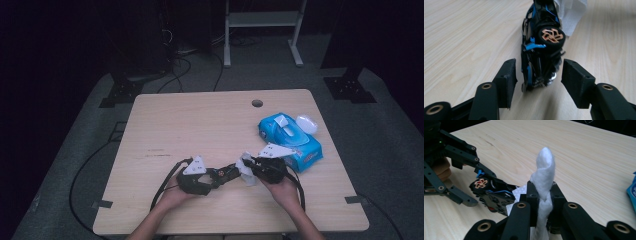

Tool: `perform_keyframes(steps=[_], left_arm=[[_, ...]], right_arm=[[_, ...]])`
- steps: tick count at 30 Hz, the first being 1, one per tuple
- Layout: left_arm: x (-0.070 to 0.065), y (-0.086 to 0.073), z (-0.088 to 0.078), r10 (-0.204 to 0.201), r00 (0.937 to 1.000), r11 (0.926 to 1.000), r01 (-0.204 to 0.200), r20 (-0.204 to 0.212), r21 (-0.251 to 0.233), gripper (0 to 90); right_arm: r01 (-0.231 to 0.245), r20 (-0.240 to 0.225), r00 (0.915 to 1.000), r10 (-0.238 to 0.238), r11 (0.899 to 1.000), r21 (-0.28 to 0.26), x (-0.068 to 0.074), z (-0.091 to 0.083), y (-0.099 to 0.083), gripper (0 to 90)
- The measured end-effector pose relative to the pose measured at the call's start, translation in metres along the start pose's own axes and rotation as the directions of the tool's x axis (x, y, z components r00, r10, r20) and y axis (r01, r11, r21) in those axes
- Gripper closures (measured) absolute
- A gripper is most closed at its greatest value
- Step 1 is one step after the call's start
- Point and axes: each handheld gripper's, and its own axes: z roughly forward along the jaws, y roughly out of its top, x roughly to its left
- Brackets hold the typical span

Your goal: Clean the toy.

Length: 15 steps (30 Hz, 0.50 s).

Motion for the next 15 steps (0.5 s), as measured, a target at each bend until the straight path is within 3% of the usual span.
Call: perform_keyframes(steps=[6, 10, 13, 15], left_arm=[[-0.001, 0.000, 0.007, 0.011, 0.9999, 0.9996, -0.011, -0.003, 0.026, 50.7], [-0.001, 0.000, 0.013, -0.005, 1.0000, 0.9989, 0.005, 0.006, 0.047, 46.0], [-0.003, 0.001, 0.013, 0.006, 1.0000, 0.9987, -0.006, 0.003, 0.051, 45.5], [-0.003, 0.001, 0.012, 0.003, 1.0000, 0.9992, -0.003, 0.002, 0.040, 47.7]], right_arm=[[-0.043, 0.005, 0.9991, 0.043, 0.999, -0.005, -0.007, 0.000, -0.001, 81.3], [-0.029, -0.055, 0.9981, 0.028, 1.000, -0.010, 0.006, 0.004, 0.000, 81.3], [0.009, -0.056, 0.9984, -0.009, 1.000, 0.003, 0.015, 0.011, 0.001, 81.2], [-0.008, -0.075, 0.9971, 0.008, 1.000, 0.006, 0.016, 0.014, 0.000, 81.4]])
